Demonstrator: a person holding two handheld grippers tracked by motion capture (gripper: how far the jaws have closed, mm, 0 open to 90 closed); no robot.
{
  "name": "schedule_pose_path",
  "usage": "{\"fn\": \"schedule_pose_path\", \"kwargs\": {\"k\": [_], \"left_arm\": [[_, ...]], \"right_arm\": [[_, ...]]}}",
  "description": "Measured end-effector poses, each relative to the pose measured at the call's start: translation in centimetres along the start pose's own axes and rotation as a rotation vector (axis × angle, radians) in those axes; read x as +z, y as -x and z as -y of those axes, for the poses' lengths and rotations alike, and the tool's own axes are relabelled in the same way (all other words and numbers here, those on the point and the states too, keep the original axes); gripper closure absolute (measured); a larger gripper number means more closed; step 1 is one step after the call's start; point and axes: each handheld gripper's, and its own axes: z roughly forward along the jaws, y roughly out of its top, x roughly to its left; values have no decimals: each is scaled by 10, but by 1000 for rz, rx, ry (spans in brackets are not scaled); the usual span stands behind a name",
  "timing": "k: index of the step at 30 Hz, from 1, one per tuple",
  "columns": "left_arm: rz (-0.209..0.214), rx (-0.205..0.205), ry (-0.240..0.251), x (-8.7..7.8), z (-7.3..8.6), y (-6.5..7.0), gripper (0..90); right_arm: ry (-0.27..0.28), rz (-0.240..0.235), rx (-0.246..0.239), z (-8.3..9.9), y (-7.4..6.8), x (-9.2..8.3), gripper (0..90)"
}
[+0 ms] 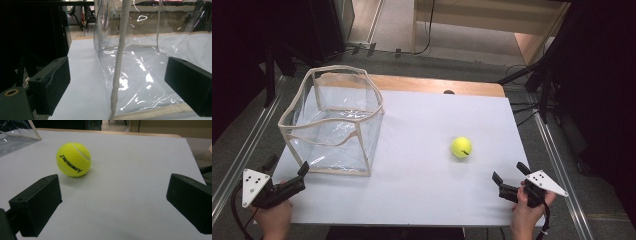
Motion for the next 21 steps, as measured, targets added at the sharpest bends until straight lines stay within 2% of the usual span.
{"fn": "schedule_pose_path", "kwargs": {"k": [4, 6, 12, 15, 19, 21], "left_arm": [[-1, 6, -2, 0, 0, 0, 68], [-5, 15, -4, 0, 0, 1, 68], [-4, 30, -1, 0, 1, 2, 68], [-3, 30, 0, -1, 1, 3, 68], [-2, 25, 0, 0, 1, 2, 68], [-3, 26, -1, 0, 1, 2, 68]], "right_arm": [[4, -28, -4, -3, -2, 1, 0], [0, -41, -24, -6, -4, 3, 0], [-10, -48, -48, -19, -10, 6, 0], [-23, -58, -40, -26, -13, 8, 0], [-49, -60, -62, -34, -16, 11, 0], [-45, -65, -66, -38, -16, 13, 0]]}}
